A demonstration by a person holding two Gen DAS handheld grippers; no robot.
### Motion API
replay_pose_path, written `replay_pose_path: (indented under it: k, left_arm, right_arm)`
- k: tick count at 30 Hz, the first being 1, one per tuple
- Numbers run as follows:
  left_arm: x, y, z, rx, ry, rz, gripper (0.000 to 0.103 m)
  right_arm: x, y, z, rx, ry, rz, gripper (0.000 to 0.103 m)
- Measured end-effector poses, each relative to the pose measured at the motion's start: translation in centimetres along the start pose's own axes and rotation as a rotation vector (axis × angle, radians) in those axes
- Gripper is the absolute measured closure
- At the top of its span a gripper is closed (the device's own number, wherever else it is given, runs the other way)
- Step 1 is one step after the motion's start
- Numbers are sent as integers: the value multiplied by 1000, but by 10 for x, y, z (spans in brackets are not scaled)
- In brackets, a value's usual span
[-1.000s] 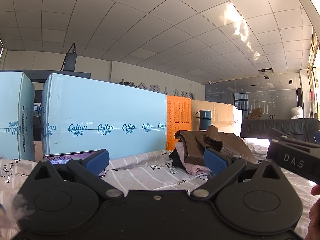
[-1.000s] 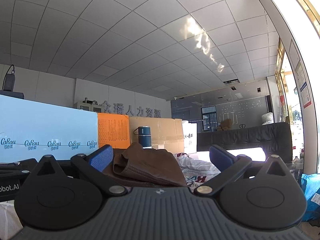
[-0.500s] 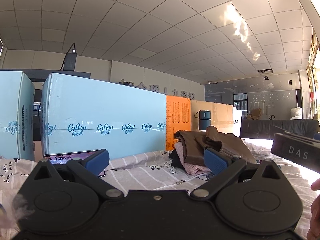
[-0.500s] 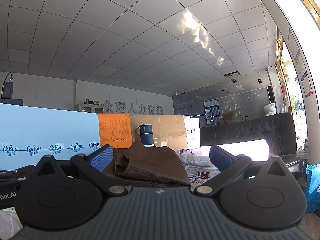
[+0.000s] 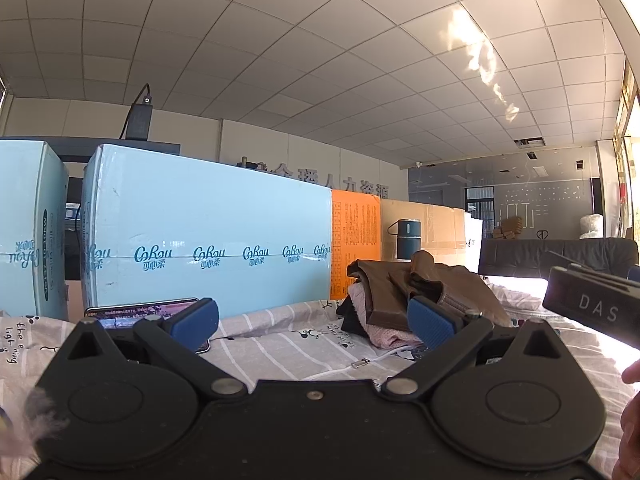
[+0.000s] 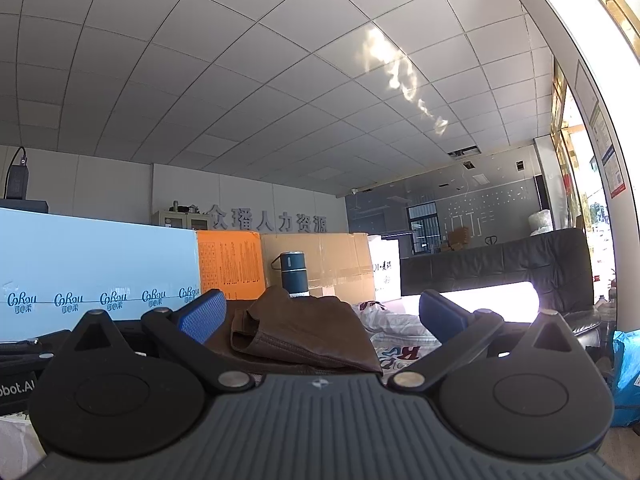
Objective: Fold clothes
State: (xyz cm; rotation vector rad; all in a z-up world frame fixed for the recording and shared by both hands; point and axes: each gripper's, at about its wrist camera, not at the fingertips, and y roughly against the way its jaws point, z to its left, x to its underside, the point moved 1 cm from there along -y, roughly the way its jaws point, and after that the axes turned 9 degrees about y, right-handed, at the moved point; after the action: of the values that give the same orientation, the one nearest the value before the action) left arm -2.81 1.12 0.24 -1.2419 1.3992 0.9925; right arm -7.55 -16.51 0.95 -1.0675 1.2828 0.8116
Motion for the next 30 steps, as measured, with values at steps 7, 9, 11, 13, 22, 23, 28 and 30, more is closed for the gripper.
replay_pose_path:
  k: [7, 9, 11, 13, 22, 23, 28, 30]
  left_arm:
    - [0, 0, -1, 3, -1, 2, 0]
    - [0, 0, -1, 5, -2, 1, 0]
    - [0, 0, -1, 6, -2, 0, 0]
    - [0, 1, -1, 8, -2, -1, 0]
    - [-1, 2, -1, 20, -5, -9, 0]
    - [-1, 2, 0, 20, -4, -9, 0]
    - [-2, 2, -1, 21, -6, -13, 0]
    - [-2, 3, -1, 22, -10, -18, 0]
  right_arm:
    - [-1, 1, -2, 4, -10, -8, 0]
    - [-1, 2, -2, 5, -9, -14, 0]
    - [-1, 3, -1, 8, -6, -17, 0]
    - [-1, 3, -1, 11, -5, -20, 0]
    - [-3, 6, 0, 36, 12, -39, 0]
    - [-4, 6, 1, 43, 17, -45, 0]
    - [-11, 9, 1, 66, 51, -65, 0]
    - [-12, 9, 0, 61, 50, -54, 0]
